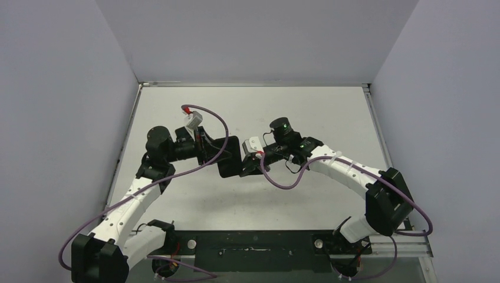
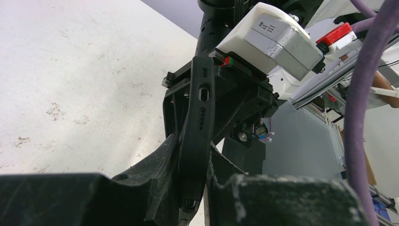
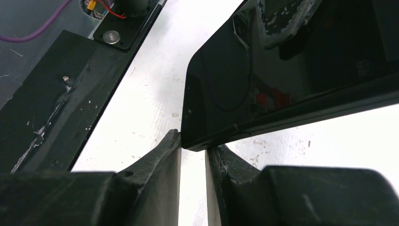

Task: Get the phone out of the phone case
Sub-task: Remove the phone case from the phone.

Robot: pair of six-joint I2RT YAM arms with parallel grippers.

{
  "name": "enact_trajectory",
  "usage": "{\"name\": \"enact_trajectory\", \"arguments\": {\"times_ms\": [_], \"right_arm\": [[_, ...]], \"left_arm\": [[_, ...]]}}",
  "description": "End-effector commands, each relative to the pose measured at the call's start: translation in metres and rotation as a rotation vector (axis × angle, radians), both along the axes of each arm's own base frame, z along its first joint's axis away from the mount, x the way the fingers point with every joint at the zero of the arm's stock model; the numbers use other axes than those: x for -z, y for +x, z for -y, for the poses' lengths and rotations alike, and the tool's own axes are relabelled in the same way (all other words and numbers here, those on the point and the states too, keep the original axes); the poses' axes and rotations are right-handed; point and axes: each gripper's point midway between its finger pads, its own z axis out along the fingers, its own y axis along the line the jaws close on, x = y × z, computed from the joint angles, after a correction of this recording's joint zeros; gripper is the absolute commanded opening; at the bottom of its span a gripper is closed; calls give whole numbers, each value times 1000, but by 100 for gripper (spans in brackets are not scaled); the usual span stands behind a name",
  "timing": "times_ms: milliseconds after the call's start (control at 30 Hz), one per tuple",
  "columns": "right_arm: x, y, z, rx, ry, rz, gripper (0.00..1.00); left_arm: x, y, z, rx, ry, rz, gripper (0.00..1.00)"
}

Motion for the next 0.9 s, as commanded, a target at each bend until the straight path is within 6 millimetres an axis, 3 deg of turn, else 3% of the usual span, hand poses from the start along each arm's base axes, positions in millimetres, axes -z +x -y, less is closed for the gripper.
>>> {"name": "enact_trajectory", "arguments": {"times_ms": [0,567,800,867], "right_arm": [[-10,32,-17,-4,58,292,0],[-7,47,-16,36,23,423,0],[-28,47,-7,95,151,295,0],[-33,41,1,101,209,222,8]], "left_arm": [[-28,-28,6,123,-85,-101,0],[-28,-26,8,138,-95,-130,0],[-23,-22,5,102,-77,-106,0],[-23,-20,4,83,-77,-90,0]]}}
